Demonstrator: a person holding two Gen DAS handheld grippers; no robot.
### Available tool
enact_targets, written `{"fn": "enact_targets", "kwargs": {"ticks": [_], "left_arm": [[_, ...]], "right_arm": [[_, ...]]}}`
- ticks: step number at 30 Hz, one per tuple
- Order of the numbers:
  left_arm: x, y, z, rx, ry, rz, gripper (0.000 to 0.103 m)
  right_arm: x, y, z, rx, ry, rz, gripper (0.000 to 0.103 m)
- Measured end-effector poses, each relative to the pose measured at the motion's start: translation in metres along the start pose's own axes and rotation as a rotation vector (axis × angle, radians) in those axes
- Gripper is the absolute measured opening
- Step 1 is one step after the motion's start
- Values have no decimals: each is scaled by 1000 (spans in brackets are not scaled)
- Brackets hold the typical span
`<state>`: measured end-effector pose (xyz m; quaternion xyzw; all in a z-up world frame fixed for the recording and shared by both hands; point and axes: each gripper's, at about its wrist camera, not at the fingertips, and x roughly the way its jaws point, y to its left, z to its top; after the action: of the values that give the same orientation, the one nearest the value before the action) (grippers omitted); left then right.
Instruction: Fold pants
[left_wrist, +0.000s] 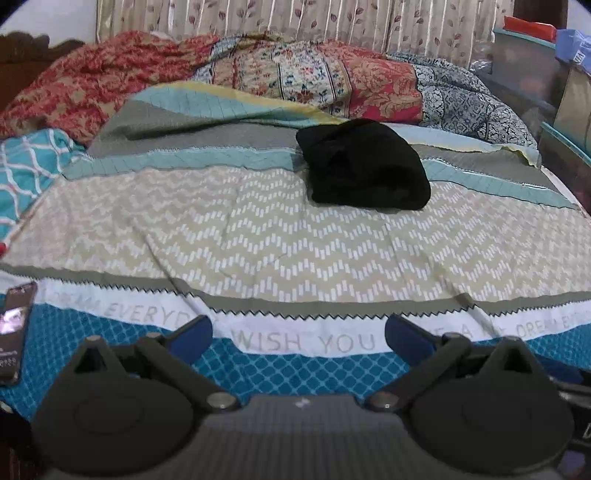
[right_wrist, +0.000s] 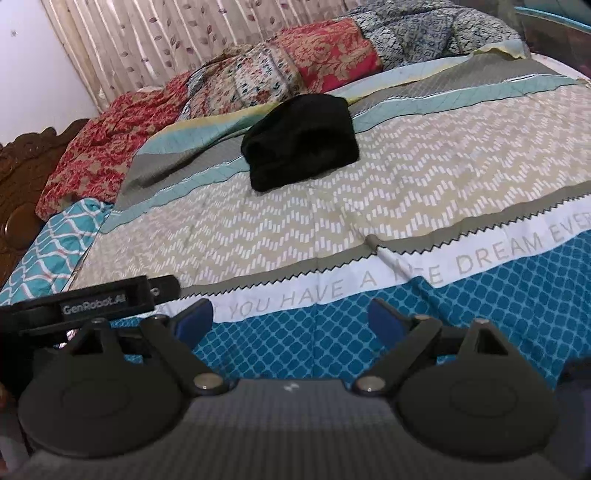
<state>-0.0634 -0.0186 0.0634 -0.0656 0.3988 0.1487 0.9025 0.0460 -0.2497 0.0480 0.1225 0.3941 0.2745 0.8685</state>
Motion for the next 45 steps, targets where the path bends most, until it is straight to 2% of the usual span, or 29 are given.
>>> {"fn": "enact_targets", "kwargs": {"ticks": [7, 18, 25, 39, 45], "left_arm": [[-4, -3, 1, 84, -54, 80, 103], [8, 4, -4, 102, -6, 116, 103], [10, 7, -9, 121, -15, 168, 103], [12, 10, -7, 124, -8, 193, 103], [16, 9, -6, 123, 26, 200, 103]], "right_arm": [[3, -9, -1, 54, -5, -27, 93], [4, -19, 0, 93, -10, -37, 93], [5, -20, 1, 92, 0, -39, 93], [7, -20, 2, 88, 12, -37, 93], [7, -24, 4, 90, 12, -36, 93]]}}
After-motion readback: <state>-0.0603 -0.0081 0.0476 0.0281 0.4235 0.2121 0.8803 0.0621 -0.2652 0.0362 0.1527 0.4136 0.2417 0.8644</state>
